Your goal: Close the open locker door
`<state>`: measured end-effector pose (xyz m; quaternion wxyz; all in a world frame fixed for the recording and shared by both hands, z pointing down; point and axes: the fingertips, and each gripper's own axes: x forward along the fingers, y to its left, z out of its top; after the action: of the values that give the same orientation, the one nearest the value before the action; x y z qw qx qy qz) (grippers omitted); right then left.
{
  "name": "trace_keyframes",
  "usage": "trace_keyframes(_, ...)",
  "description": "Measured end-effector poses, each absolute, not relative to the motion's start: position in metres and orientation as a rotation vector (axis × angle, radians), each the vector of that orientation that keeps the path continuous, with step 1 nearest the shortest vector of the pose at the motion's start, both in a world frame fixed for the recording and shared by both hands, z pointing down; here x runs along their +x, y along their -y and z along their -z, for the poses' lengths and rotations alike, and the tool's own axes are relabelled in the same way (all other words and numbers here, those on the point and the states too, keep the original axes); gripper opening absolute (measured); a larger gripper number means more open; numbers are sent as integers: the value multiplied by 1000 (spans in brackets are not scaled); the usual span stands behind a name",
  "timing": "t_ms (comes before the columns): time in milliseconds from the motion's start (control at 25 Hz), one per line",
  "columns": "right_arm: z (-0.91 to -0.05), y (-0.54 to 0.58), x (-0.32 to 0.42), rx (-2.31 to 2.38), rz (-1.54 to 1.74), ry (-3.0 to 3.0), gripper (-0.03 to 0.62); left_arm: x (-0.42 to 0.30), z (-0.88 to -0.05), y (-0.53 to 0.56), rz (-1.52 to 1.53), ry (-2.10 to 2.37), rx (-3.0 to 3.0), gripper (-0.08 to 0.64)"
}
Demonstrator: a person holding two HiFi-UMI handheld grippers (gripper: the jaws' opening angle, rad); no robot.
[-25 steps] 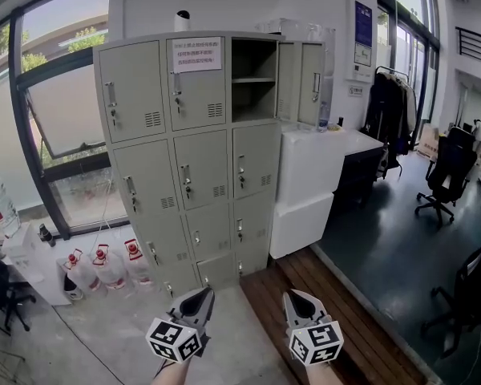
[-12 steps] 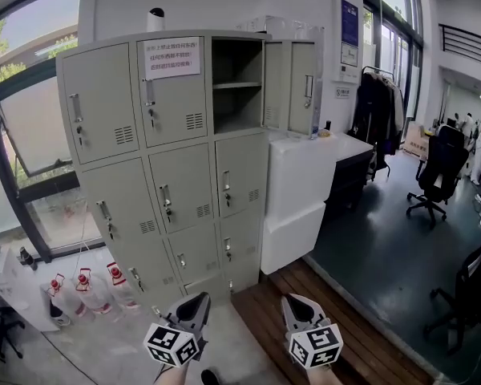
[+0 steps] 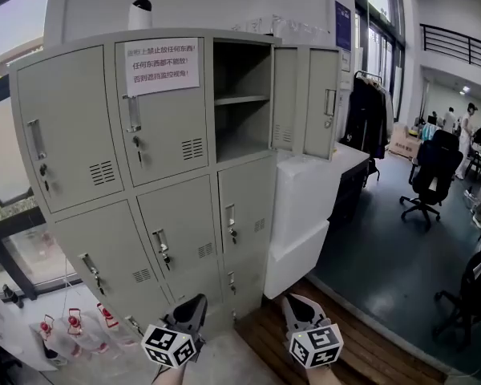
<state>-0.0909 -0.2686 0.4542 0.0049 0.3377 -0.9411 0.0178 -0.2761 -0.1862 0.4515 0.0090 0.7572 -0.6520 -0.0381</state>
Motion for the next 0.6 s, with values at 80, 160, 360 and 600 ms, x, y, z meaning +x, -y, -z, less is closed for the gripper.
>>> trace_keyframes(80, -451, 287, -108, 1076, -56, 2945, 12, -295, -452, 203, 117, 2025, 2368, 8)
trace_keyframes(160, -450, 305, -120, 1083, -54, 2939, 12, -308, -454, 219, 117, 2015, 2369, 8)
trace_keyframes(360, -452, 344, -142, 1072, -64, 2944, 12, -328, -458, 253, 115, 2022, 2349, 8)
trace_keyframes(600, -452, 388, -150, 969, -27, 2959, 12, -325, -451, 292, 153, 2071, 2307, 8)
